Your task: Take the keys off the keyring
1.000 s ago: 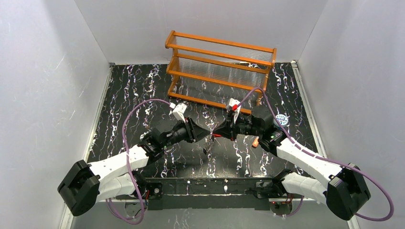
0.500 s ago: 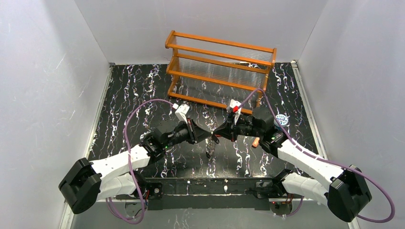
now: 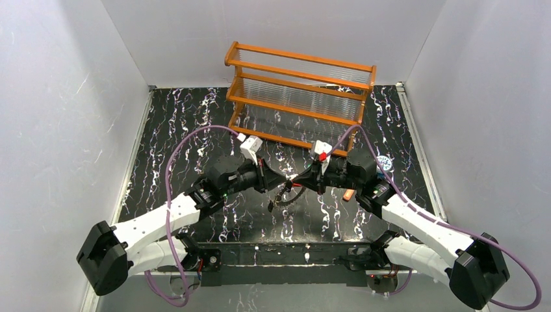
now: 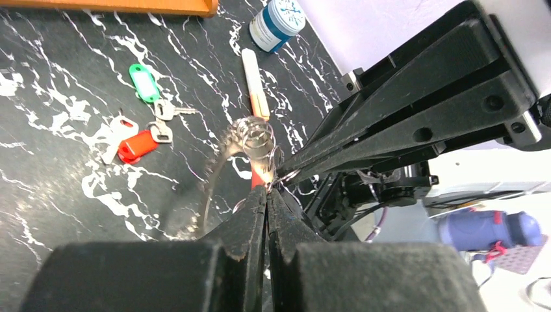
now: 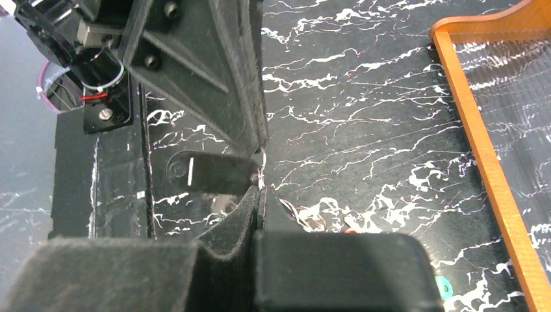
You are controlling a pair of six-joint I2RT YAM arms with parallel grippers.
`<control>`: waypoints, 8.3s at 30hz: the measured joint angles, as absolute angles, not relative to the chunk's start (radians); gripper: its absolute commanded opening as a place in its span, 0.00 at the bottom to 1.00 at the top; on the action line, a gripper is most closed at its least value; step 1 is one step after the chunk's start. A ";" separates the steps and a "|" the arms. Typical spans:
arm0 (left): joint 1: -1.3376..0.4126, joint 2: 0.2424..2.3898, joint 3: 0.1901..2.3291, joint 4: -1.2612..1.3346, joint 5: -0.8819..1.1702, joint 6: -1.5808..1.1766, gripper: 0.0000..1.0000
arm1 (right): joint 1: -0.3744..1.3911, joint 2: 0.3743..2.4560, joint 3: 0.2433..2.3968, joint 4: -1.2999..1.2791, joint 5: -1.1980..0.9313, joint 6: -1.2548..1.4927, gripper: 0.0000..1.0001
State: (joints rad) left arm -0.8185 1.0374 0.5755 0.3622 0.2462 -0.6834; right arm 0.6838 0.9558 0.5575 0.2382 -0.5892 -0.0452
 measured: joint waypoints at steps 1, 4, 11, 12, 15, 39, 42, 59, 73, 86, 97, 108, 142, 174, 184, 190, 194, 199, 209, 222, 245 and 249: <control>-0.818 1.037 0.599 0.330 0.248 -0.658 0.00 | 0.684 0.951 0.555 0.237 -0.591 -0.062 0.01; -0.818 1.040 0.669 0.237 0.262 -0.578 0.00 | 0.684 0.933 0.533 0.239 -0.611 -0.114 0.01; -0.820 1.051 0.766 0.094 0.310 -0.429 0.00 | 0.684 0.931 0.506 0.230 -0.631 -0.215 0.01; -0.820 1.055 0.772 0.083 0.316 -0.417 0.00 | 0.686 0.933 0.506 0.229 -0.631 -0.224 0.01; -0.820 1.066 0.788 0.035 0.327 -0.382 0.09 | 0.690 0.936 0.506 0.228 -0.628 -0.247 0.01; -0.829 0.992 0.479 0.237 0.290 -0.212 0.45 | 0.702 0.937 0.510 0.234 -0.616 -0.175 0.01; -0.829 0.981 0.429 0.310 0.323 -0.166 0.46 | 0.702 0.937 0.511 0.234 -0.643 -0.163 0.01; -0.829 0.979 0.471 0.338 0.385 0.076 0.45 | 0.702 0.969 0.575 0.181 -0.788 -0.231 0.01; -0.829 1.058 0.468 0.462 0.494 0.025 0.47 | 0.702 1.004 0.575 0.206 -0.841 -0.235 0.01; -0.829 1.074 0.413 0.557 0.550 -0.055 0.49 | 0.702 1.005 0.575 0.257 -0.904 -0.228 0.01; -0.829 1.092 0.398 0.662 0.598 -0.107 0.33 | 0.702 1.005 0.575 0.281 -0.955 -0.213 0.01; -0.830 0.992 0.358 0.648 0.562 -0.138 0.03 | 0.698 0.995 0.575 0.241 -0.938 -0.239 0.01; -0.841 0.966 0.683 0.092 0.441 -0.046 0.00 | 0.707 1.047 0.718 -0.016 -0.891 -0.423 0.01; -0.846 1.026 0.854 -0.237 0.323 -0.051 0.00 | 0.899 1.095 0.819 -0.167 -0.639 -0.594 0.01; -0.838 0.968 0.784 -0.171 0.445 0.107 0.00 | 0.920 1.066 0.764 -0.088 -0.593 -0.549 0.01; -0.840 0.956 0.759 -0.165 0.456 0.168 0.00 | 0.927 1.015 0.629 0.109 -0.570 -0.481 0.01; -0.840 0.935 0.735 -0.165 0.455 0.210 0.00 | 0.928 1.016 0.564 0.230 -0.566 -0.458 0.02; -0.840 0.929 0.717 -0.164 0.455 0.244 0.00 | 0.915 1.026 0.490 0.374 -0.564 -0.419 0.08; -0.839 0.929 0.700 -0.154 0.455 0.252 0.00 | 0.903 1.063 0.373 0.543 -0.538 -0.342 0.01; -0.835 0.929 0.700 -0.154 0.453 0.262 0.00 | 0.875 1.043 0.272 0.743 -0.481 -0.256 0.30; -0.794 0.939 0.700 -0.097 0.496 0.195 0.00 | 1.103 1.264 0.123 1.388 0.035 0.131 0.32; -0.794 0.941 0.700 -0.092 0.503 0.184 0.00 | 1.117 1.341 0.122 1.449 0.114 0.152 0.30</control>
State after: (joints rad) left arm -0.7937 0.9413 0.6998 -0.0917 0.5030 0.1837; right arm 1.1168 1.3411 0.1223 1.4490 0.1143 0.1520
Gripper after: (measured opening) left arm 0.053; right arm 0.311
